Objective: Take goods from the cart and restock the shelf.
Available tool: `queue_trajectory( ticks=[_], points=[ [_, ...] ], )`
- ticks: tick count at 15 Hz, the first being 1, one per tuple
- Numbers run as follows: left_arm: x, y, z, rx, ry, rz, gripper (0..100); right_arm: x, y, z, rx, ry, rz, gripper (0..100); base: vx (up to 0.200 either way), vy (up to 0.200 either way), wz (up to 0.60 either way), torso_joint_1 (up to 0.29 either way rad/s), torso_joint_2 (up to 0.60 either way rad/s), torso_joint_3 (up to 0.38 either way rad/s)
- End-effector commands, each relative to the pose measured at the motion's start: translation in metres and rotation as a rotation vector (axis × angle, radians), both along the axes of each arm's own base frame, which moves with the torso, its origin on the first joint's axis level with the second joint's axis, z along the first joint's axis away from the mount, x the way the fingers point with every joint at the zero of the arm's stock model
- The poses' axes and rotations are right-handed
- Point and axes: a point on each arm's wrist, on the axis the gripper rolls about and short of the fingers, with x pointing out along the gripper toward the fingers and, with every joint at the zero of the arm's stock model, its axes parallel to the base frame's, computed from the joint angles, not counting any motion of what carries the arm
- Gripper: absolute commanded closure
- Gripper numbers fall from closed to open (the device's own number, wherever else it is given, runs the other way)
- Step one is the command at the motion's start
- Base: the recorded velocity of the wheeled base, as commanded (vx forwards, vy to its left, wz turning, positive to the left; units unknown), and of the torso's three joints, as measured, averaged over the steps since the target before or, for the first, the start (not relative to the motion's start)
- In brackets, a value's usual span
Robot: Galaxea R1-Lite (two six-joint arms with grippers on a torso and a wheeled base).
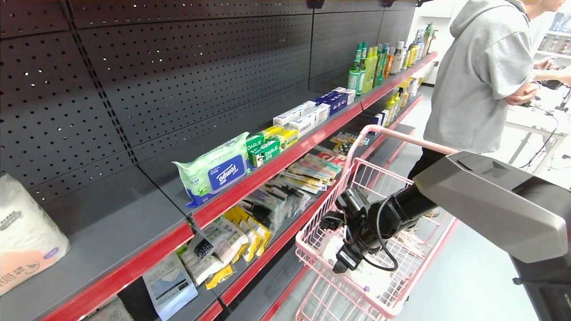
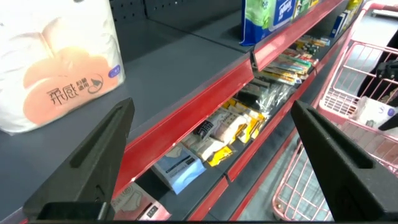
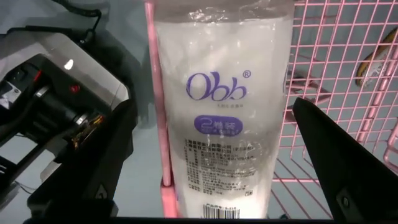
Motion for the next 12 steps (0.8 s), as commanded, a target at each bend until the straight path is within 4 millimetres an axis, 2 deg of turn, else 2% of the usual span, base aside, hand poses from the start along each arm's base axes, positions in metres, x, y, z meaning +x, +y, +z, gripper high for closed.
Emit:
queue_trajectory(
  ticks=[1, 4, 7, 12],
  points=[
    [0.000, 0.000, 0.000, 0.001, 0.001, 0.000, 0, 0.001, 0.000, -0.002, -0.001, 0.002, 0.000, 0, 0.000, 0.000, 0.00, -0.032, 0.09, 0.046],
    [0.000, 0.000, 0.000, 0.001, 0.001, 0.000, 0, 0.007, -0.003, -0.002, 0.004, -0.007, -0.012, 0, 0.000, 0.000, 0.00, 0.000, 0.00, 0.000],
    [0.000, 0.000, 0.000, -0.001, 0.003, 0.000, 0, 0.016, -0.014, -0.010, -0.006, -0.004, -0.031, 0, 0.000, 0.000, 0.00, 0.000, 0.00, 0.000],
    [0.000, 0.000, 0.000, -0.001, 0.000, 0.000, 0, 0.023, -0.015, -0.014, -0.010, -0.012, -0.012, 0, 0.000, 0.000, 0.00, 0.000, 0.00, 0.000]
  ],
)
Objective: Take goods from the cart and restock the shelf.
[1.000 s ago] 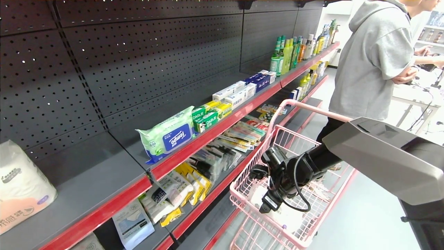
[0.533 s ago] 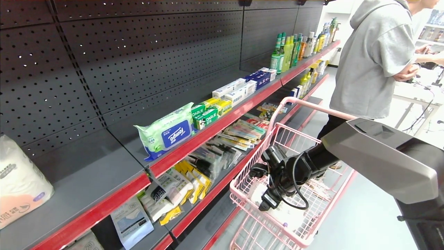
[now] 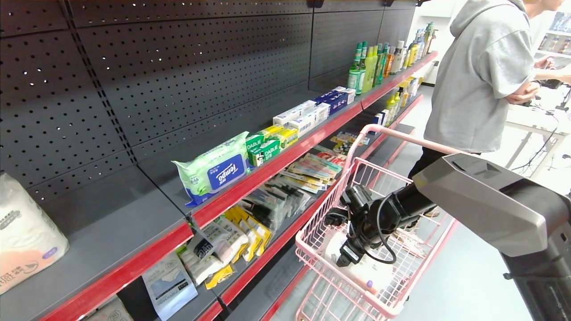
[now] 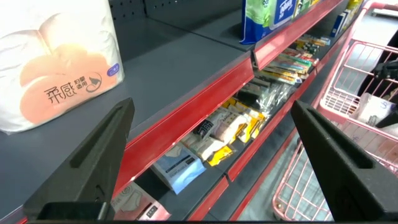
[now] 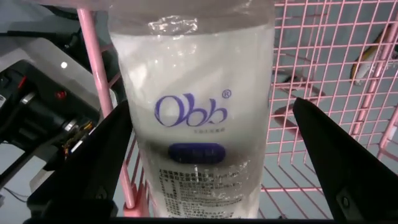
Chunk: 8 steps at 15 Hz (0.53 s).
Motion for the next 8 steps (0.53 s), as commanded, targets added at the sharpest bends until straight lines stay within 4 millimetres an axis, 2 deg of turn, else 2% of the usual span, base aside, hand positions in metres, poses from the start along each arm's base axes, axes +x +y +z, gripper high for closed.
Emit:
queue_trajectory(
  ticks=[1, 7, 8],
  points=[
    [0.0001, 0.0000, 0.0001, -0.001, 0.001, 0.000, 0, 0.0018, 0.0005, -0.0035, -0.003, 0.002, 0.007, 0, 0.000, 0.000, 0.00, 0.000, 0.00, 0.000],
    [0.0001, 0.0000, 0.0001, -0.001, 0.001, 0.000, 0, 0.0083, 0.0040, -0.0115, -0.011, -0.001, 0.046, 0, 0.000, 0.000, 0.00, 0.000, 0.00, 0.000],
    [0.0001, 0.0000, 0.0001, -0.001, 0.001, 0.000, 0, 0.0079, 0.0039, -0.0125, -0.012, 0.002, 0.046, 0, 0.000, 0.000, 0.00, -0.110, 0.25, 0.154]
  ],
)
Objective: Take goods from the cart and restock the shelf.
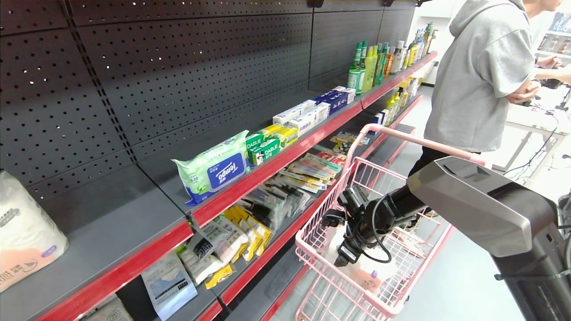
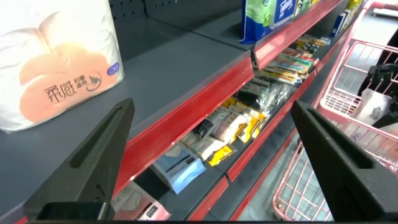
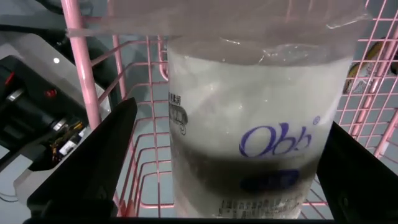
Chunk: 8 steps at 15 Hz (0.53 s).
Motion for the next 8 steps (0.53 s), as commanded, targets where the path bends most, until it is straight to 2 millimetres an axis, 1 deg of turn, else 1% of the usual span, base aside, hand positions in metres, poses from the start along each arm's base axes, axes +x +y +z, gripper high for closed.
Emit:
queue_trajectory(
  ticks=[1, 4, 8],
  points=[
    [0.0001, 0.0000, 0.0000, -0.001, 0.001, 0.000, 0, -0.0001, -0.0005, -0.0024, -0.001, 0.006, 0.000, 0, 0.000, 0.000, 0.00, -0.134, 0.32, 0.193],
    [0.0001, 0.0000, 0.0000, -0.001, 0.001, 0.000, 0, 0.0005, -0.0010, -0.0022, -0.002, 0.004, -0.002, 0, 0.000, 0.000, 0.00, -0.123, 0.32, 0.178],
    [0.0001, 0.0000, 0.0000, -0.001, 0.001, 0.000, 0, 0.0070, -0.0036, 0.0027, -0.004, -0.023, -0.013, 0, 0.000, 0.000, 0.00, -0.009, 0.02, 0.014]
  ],
)
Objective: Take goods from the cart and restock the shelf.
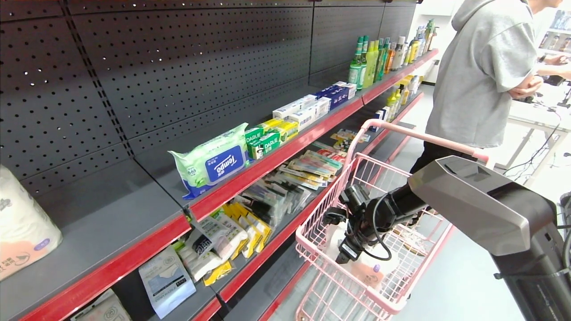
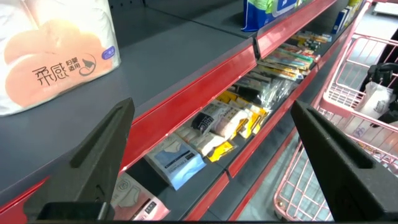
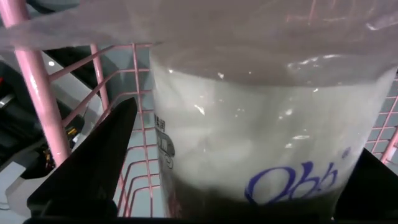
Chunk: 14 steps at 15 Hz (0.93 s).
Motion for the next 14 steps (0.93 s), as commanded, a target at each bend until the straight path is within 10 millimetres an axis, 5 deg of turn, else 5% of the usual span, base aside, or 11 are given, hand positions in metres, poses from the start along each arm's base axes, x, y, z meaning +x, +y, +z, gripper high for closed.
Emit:
queue_trajectory(
  ticks=[1, 9, 10, 14],
  points=[
    [0.000, 0.000, 0.000, -0.001, 0.001, 0.000, 0, 0.002, 0.000, 0.002, -0.003, -0.009, 0.013, 0, 0.000, 0.000, 0.00, 0.000, 0.00, 0.000],
    [0.000, 0.000, 0.000, -0.001, 0.001, 0.000, 0, 0.000, -0.001, -0.010, -0.047, 0.009, 0.077, 0, 0.000, 0.000, 0.00, 0.000, 0.00, 0.000],
    [0.000, 0.000, 0.000, 0.000, 0.003, 0.000, 0, 0.000, 0.000, -0.011, -0.042, 0.012, 0.076, 100, 0.000, 0.000, 0.00, 0.000, 0.00, 0.000],
    [0.000, 0.000, 0.000, -0.001, 0.001, 0.000, 0, 0.000, -0.001, -0.013, -0.038, 0.018, 0.057, 100, 0.000, 0.000, 0.00, 0.000, 0.00, 0.000]
  ],
)
